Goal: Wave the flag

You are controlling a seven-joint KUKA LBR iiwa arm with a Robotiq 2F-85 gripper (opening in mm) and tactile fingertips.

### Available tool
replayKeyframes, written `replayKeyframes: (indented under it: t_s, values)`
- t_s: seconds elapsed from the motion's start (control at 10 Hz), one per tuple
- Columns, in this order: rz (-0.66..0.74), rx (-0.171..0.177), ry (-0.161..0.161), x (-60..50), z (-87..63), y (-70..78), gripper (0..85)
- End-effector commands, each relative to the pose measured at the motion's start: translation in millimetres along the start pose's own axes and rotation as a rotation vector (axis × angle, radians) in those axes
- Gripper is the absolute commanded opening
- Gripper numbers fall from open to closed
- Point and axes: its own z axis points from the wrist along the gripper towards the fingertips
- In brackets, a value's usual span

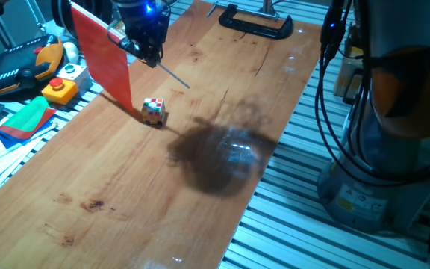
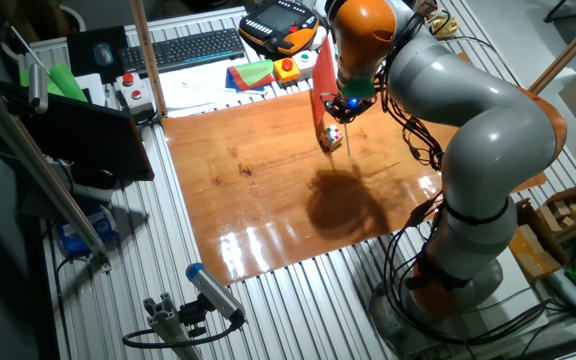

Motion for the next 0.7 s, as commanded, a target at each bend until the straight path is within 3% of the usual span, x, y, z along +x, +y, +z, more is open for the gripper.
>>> replayKeyframes:
  t_s: [0.0, 0.5, 0.6]
  values:
    - [-0.002, -0.003, 0.001, 0.0, 0.1, -0.1, 0.7]
    - [0.223, -0.033, 0.008, -0.3, 1.3, -0.1, 0.7]
    - [0.28, -0.053, 0.005, -0.7, 1.9, 0.7, 0.7]
